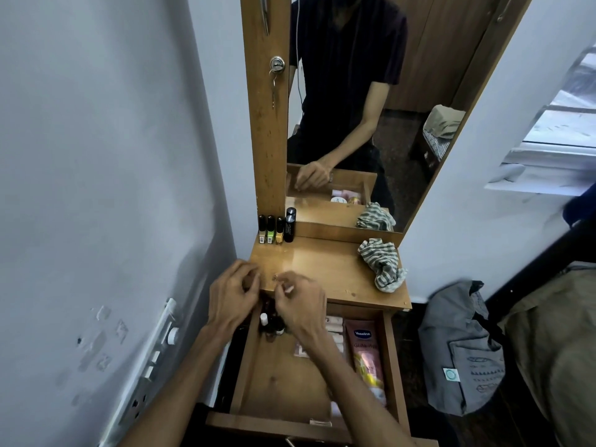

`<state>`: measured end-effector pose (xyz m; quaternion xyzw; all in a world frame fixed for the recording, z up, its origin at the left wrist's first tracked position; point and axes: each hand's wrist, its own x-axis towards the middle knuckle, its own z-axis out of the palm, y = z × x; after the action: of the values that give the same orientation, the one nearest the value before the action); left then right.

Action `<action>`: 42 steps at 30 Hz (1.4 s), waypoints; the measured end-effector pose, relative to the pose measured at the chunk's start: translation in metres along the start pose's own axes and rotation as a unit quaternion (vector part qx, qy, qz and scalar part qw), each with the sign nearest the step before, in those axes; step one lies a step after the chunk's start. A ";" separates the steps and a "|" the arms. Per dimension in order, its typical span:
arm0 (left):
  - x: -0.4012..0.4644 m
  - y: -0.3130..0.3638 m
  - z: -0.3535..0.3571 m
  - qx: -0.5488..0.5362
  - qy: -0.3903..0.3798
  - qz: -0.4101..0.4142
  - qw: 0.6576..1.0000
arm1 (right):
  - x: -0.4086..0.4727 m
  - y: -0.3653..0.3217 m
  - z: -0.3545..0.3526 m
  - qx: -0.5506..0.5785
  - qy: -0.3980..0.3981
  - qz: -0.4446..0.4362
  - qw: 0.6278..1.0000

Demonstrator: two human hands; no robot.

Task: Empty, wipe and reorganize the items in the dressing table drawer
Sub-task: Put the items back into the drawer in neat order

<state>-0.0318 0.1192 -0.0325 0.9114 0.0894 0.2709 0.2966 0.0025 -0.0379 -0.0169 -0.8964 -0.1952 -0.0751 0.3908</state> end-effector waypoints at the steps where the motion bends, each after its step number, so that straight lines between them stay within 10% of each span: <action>1: 0.014 0.003 -0.002 0.003 0.004 -0.007 1.000 | 0.014 -0.004 -0.004 0.012 0.019 -0.002 1.000; 20: 0.119 0.009 0.012 0.129 -0.058 0.009 0.990 | 0.125 -0.010 -0.017 -0.158 0.001 -0.002 0.987; 42: 0.021 0.021 -0.029 -0.047 0.071 0.037 0.996 | 0.027 0.017 -0.044 0.037 0.119 -0.022 0.992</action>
<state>-0.0302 0.1227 0.0085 0.8775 0.0638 0.3500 0.3216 0.0351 -0.0727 0.0096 -0.8617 -0.1694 -0.1826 0.4420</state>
